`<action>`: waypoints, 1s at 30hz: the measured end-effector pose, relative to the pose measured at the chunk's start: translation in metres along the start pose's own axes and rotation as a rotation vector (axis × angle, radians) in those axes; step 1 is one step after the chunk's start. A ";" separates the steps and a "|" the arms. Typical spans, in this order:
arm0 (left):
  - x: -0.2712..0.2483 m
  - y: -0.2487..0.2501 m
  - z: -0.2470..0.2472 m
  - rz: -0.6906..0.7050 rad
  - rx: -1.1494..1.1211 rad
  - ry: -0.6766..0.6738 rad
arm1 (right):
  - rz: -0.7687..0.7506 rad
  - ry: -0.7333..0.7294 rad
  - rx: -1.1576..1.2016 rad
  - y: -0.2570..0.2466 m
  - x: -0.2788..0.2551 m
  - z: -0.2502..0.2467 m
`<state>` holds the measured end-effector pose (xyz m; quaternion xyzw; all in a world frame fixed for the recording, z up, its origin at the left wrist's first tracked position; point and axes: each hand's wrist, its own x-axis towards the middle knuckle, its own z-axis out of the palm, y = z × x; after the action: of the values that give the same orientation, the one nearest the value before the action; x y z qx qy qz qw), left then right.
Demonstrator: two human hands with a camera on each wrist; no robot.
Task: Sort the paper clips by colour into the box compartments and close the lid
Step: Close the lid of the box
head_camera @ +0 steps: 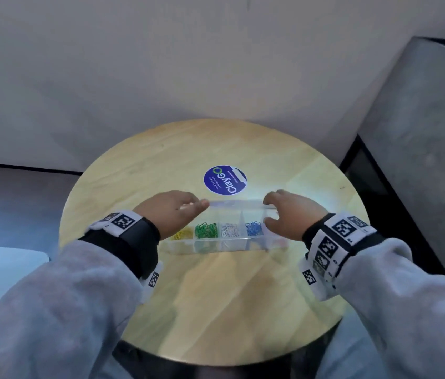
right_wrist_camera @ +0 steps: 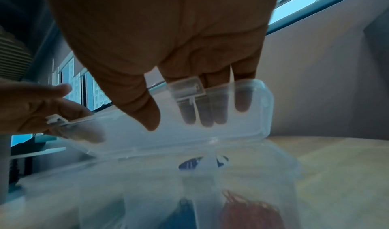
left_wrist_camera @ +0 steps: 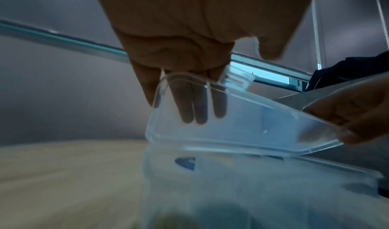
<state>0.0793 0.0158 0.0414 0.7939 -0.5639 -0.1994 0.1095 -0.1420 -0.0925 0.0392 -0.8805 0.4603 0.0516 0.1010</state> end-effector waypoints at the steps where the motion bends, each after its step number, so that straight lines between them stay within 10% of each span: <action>1: -0.003 0.000 0.004 -0.011 -0.035 -0.041 | -0.004 -0.033 -0.009 -0.001 -0.003 0.005; 30: 0.017 -0.008 0.027 0.190 0.521 -0.152 | -0.135 -0.125 -0.122 0.022 0.005 0.018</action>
<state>0.0793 0.0036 0.0110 0.7216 -0.6746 -0.0956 -0.1228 -0.1571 -0.1044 0.0180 -0.9091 0.3886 0.1274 0.0791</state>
